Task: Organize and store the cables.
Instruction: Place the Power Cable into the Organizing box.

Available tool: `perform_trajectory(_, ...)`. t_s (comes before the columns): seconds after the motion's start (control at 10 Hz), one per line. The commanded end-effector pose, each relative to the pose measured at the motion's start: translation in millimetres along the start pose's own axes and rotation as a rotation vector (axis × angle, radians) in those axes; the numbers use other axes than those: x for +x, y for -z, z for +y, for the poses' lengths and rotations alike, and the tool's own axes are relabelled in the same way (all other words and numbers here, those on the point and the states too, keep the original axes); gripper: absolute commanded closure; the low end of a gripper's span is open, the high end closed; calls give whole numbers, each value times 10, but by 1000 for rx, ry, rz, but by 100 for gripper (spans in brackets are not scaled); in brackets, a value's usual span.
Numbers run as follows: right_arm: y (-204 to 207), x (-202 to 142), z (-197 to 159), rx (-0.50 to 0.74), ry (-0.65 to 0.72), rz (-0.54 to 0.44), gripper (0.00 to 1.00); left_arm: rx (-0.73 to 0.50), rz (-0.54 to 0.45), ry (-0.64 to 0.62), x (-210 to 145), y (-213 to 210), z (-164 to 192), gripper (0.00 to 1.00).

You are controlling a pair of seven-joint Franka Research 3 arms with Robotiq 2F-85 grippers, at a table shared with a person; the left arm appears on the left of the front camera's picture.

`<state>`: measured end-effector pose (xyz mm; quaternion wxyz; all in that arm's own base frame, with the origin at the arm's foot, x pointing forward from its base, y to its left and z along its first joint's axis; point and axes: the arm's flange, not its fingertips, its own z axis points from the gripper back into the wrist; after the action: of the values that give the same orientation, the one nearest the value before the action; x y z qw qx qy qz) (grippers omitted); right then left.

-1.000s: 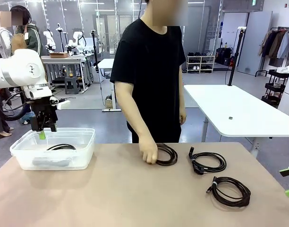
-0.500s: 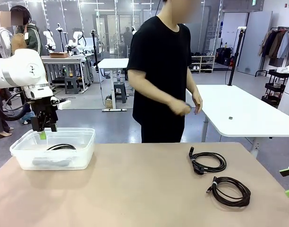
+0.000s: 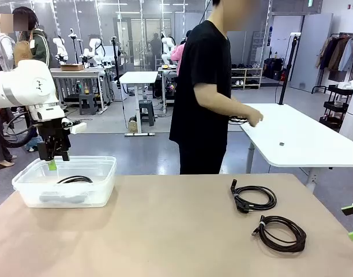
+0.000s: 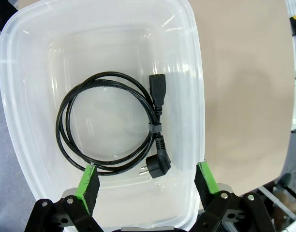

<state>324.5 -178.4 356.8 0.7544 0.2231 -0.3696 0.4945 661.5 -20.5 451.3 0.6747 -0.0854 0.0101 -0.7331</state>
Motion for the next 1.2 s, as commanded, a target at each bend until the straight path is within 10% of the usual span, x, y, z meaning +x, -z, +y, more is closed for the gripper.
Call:
perform_trajectory(0.0, -11, 47, -4, -1, 22, -9, 0, -6, -3, 12, -30, -11, 16, 0)
perform_trajectory(0.5, -11, 47, -4, -1, 22, -9, 0, 61, -45, -104, -45, -344, -164, 0)
perform_trajectory(1.1, -11, 47, -4, -1, 22, -9, 0, 223, -417, -399, -668, -395, -1900, 0)
